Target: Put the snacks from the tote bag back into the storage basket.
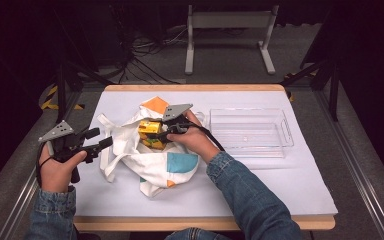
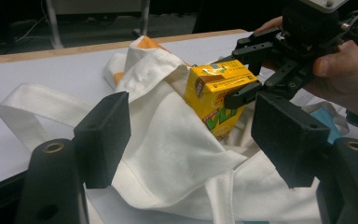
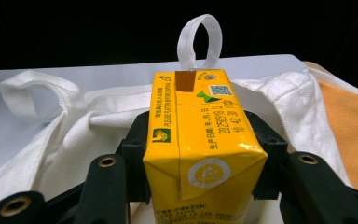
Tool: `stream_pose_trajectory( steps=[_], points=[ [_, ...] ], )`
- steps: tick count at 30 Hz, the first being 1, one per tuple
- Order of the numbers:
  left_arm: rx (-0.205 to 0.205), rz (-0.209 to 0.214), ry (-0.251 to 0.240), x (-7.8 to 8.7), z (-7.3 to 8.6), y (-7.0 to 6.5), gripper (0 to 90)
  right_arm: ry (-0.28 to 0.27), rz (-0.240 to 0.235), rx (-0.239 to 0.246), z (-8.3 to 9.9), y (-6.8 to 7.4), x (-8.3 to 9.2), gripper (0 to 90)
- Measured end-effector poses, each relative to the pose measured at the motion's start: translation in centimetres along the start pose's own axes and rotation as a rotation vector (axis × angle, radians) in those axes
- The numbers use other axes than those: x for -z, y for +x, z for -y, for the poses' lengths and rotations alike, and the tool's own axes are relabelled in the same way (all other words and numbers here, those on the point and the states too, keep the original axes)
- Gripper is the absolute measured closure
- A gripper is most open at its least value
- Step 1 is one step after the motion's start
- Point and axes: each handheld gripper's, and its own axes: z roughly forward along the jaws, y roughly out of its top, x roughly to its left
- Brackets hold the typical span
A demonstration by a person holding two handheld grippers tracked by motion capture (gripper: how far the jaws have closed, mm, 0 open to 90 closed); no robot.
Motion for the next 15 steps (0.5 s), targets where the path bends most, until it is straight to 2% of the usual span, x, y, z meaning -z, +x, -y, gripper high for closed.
stream_pose_trajectory(
  steps=[5,15],
  points=[
    [0.003,-0.001,-0.004,0.1,0.0,0.0,29.3,-0.026,-0.005,-0.016,-0.6,0.0,0.5,51.7],
    [0.004,-0.004,-0.002,0.1,0.0,0.0,29.3,-0.080,-0.013,0.008,-3.1,-0.1,2.4,51.9]
  ],
)
